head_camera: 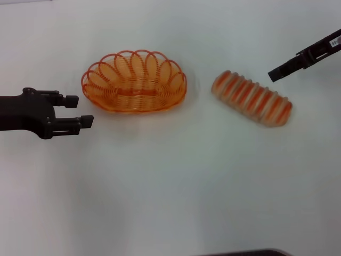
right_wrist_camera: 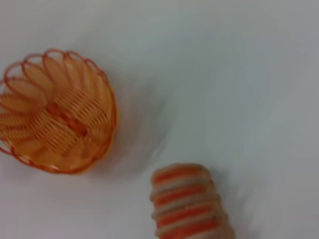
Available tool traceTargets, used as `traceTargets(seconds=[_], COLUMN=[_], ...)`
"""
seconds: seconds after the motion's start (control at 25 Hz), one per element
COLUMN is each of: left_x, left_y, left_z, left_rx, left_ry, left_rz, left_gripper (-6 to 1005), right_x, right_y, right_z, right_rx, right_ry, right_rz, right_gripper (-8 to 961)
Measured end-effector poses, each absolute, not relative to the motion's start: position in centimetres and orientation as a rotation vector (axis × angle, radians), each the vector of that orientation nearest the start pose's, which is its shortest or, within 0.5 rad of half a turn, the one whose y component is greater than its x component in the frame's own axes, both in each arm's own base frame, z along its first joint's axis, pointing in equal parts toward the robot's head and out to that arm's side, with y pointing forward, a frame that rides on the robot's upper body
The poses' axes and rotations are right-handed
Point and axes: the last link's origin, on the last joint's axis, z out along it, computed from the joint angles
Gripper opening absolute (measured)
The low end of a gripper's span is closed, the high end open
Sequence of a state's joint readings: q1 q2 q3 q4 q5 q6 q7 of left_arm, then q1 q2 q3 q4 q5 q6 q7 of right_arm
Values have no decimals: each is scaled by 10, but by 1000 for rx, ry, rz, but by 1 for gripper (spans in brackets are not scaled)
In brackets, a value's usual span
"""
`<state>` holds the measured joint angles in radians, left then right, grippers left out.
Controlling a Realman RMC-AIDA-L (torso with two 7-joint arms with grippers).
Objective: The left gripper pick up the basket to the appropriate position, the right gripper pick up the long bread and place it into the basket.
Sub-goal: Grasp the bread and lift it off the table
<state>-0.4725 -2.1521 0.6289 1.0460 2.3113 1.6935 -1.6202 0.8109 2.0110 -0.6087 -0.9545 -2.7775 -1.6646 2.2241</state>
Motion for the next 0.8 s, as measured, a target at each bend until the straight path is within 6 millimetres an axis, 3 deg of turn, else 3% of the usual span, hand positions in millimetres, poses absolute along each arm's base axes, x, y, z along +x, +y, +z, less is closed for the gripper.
traceTargets(seconds=[0.64, 0.8], left_x=[-269, -269], left_y=[309, 309], left_z=[31, 31], left_rx=[-2778, -2780], left_ry=[-743, -741], left_rz=[-328, -330], left_gripper=[642, 642], right_x=[208, 199], right_y=[401, 403], right_z=[46, 38], right_rx=[-2577, -2589], right_ry=[1087, 1060], right_rz=[-514, -539], right_gripper=[788, 847])
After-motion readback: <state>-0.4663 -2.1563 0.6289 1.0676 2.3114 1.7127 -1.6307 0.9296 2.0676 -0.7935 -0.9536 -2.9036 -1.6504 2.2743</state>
